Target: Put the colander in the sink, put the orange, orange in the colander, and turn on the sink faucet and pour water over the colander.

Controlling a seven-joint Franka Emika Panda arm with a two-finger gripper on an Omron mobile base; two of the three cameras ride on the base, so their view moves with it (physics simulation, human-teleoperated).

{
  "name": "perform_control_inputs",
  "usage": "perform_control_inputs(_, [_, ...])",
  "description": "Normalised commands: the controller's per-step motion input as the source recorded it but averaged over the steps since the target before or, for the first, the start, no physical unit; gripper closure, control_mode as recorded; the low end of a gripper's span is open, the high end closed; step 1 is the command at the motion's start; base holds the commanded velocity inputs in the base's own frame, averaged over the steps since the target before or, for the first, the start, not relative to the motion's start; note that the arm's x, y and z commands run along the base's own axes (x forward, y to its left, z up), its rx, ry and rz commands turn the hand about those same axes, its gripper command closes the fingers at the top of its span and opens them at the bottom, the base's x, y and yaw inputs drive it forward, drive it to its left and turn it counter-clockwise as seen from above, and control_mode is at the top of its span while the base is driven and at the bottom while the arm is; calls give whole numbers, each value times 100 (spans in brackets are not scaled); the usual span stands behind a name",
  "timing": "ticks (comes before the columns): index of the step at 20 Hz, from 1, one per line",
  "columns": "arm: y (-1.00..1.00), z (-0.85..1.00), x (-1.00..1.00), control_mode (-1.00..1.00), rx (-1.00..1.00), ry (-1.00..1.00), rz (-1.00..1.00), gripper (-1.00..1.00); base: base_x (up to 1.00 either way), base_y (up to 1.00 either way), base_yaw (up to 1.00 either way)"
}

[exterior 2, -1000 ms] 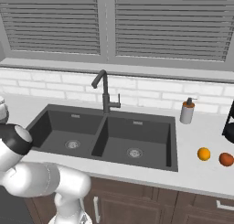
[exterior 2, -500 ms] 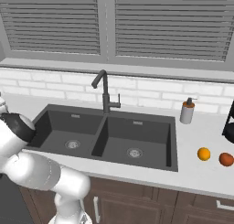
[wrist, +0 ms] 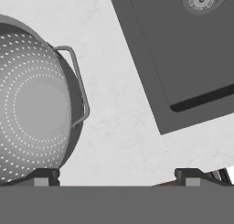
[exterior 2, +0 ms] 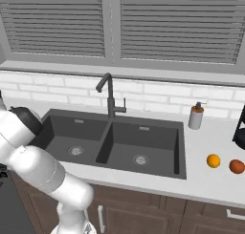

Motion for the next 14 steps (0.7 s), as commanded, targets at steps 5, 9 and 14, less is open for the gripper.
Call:
perform_control_inputs(5, [21, -15, 24, -100, 0, 0, 0, -100, 0, 0, 0])
perform_control_inputs(9, [18, -17, 23, -100, 0, 0, 0, -100, 0, 0, 0])
perform_control_inputs(14, [16, -18, 23, -100, 0, 0, 0, -100, 0, 0, 0])
